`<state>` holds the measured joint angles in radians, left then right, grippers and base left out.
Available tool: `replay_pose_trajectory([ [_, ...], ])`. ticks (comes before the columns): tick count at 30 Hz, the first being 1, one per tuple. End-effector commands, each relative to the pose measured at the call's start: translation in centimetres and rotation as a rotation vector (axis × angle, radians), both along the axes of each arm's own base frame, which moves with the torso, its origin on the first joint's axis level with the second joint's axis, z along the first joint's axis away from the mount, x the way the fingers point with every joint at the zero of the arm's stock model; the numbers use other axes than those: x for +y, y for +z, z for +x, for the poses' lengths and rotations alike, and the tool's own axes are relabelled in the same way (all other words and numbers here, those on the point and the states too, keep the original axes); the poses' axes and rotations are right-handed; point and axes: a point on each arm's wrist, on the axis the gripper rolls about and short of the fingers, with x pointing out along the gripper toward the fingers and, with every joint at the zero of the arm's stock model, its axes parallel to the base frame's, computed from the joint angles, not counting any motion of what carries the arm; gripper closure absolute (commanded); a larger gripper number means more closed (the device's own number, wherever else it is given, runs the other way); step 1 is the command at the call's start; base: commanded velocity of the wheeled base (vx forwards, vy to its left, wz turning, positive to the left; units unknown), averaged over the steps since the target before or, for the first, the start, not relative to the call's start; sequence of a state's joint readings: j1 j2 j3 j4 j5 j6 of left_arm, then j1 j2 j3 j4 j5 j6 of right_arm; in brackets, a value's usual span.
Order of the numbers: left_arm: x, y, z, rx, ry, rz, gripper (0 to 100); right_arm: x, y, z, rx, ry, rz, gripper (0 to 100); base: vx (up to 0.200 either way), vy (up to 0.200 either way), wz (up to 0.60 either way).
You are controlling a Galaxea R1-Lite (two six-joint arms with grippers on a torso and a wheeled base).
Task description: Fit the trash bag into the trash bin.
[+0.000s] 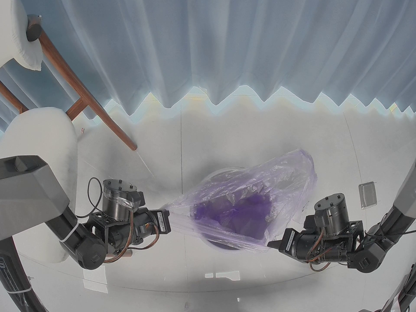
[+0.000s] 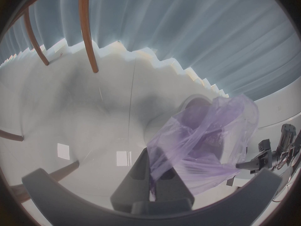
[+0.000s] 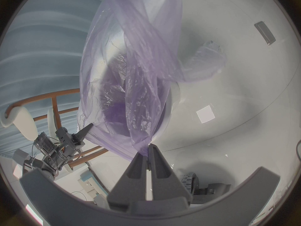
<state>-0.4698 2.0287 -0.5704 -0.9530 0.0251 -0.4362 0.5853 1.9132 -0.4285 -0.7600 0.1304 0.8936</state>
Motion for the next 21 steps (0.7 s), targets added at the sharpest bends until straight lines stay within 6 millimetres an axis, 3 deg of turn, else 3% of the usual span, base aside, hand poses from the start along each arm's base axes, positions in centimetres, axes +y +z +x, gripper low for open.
replay_pose_trajectory([
  [1, -0.3, -2.0, -0.6, 0.066, -0.015, 0.038, 100, 0.1, -1.9, -0.3, 0.044, 0.009, -0.044, 100, 0.000, 0.000, 0.00],
  [10, -0.9, -4.3, -0.8, 0.127, -0.039, 0.080, 100, 2.1, -4.4, -1.4, 0.064, 0.072, -0.130, 100, 0.000, 0.000, 0.00],
  [21, -1.0, -6.4, -0.6, 0.117, -0.057, 0.127, 100, 2.7, -6.9, -0.8, 0.030, 0.080, -0.201, 100, 0.000, 0.000, 0.00],
])
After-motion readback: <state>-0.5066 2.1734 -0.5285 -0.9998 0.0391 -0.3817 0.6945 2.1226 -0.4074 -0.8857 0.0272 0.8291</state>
